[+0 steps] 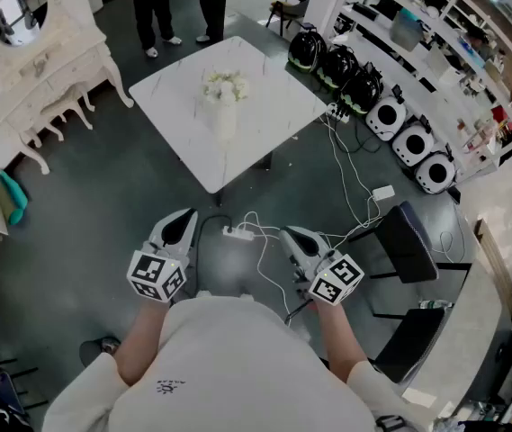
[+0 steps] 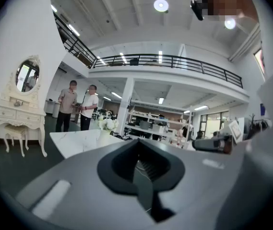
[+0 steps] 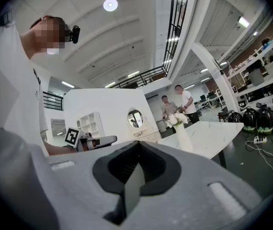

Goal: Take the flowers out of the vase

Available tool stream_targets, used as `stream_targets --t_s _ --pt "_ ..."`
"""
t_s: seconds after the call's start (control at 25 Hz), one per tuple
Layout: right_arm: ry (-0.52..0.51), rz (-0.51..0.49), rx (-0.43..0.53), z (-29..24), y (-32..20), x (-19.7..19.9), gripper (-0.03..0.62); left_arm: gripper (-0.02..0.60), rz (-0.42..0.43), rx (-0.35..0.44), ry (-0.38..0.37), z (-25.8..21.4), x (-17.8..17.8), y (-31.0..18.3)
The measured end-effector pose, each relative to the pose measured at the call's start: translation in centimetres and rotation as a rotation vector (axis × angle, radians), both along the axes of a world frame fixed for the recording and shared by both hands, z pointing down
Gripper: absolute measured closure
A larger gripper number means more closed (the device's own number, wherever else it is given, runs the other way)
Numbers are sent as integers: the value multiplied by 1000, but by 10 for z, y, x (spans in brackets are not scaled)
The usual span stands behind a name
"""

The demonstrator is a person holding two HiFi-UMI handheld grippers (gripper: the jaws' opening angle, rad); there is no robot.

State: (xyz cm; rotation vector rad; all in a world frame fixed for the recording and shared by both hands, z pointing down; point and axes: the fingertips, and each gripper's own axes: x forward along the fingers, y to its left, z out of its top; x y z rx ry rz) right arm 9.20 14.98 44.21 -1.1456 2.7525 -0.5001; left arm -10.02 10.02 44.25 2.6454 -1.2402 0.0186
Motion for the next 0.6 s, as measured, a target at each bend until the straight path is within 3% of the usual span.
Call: stream_targets --t_s 0.6 --pt "-5 -22 7 3 3 5 595 592 -5 10 -11 0 9 4"
